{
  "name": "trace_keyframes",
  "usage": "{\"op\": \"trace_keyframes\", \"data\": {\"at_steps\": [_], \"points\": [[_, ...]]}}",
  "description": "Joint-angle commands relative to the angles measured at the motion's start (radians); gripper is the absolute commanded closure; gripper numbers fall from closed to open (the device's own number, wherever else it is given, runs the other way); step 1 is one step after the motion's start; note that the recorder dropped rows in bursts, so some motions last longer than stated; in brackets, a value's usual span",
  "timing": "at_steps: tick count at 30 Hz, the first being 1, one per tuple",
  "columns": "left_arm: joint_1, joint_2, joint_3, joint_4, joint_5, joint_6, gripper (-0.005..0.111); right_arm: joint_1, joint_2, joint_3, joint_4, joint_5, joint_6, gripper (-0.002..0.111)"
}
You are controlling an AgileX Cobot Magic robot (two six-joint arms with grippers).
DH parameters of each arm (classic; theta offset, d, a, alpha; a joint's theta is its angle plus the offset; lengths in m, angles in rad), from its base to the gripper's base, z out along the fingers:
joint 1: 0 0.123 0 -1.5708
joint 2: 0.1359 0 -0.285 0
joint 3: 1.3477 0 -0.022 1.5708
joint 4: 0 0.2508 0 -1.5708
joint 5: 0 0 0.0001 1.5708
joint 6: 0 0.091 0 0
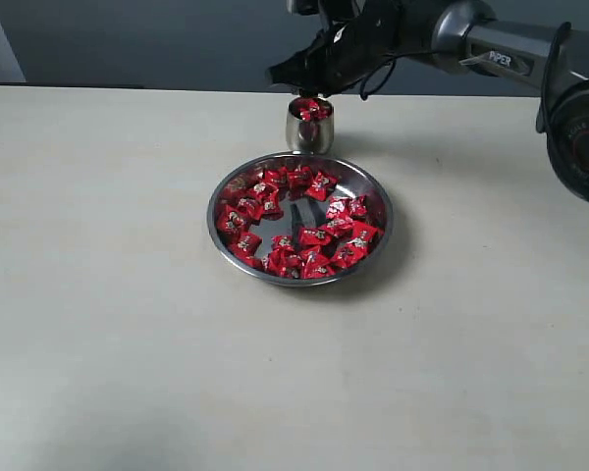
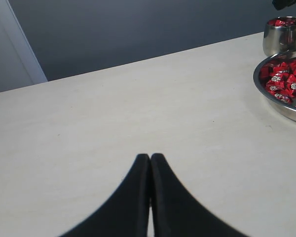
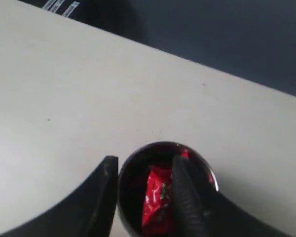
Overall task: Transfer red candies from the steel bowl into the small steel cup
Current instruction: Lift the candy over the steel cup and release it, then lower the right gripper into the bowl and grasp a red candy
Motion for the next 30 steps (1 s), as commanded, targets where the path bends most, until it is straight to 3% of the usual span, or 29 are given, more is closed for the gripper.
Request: {"op": "trace_keyframes", "data": {"at_steps": [1,7,10,13,21,28,30], "points": [[0.000,-0.004,-0.001,0.003,-0.007,-0.005,0.106,0.007,-0.067,-0.004,0.012,0.227,-0.017,0.073],[0.000,-0.004,-0.001,0.003,-0.007,-0.005,0.106,0.076,-0.058,-0.004,0.036,0.492,-0.168,0.073],[0.000,-0.004,-0.001,0.003,-0.007,-0.005,0.106,0.114,-0.012,-0.004,0.027,0.472,-0.185,0.071],[0.000,-0.004,-0.001,0.003,-0.007,-0.005,0.106,0.118,0.034,-0.004,0.040,0.483,-0.185,0.059],[0.000,-0.004,-0.001,0.003,-0.007,-0.005,0.106,0.118,0.081,-0.004,0.080,0.422,-0.182,0.058],[0.000,-0.004,-0.001,0.003,-0.007,-0.005,0.106,0.120,0.081,-0.004,0.078,0.407,-0.182,0.075],[0.000,-0.004,-0.001,0.003,-0.007,-0.005,0.106,0.120,0.081,-0.004,0.078,0.407,-0.182,0.074]]}}
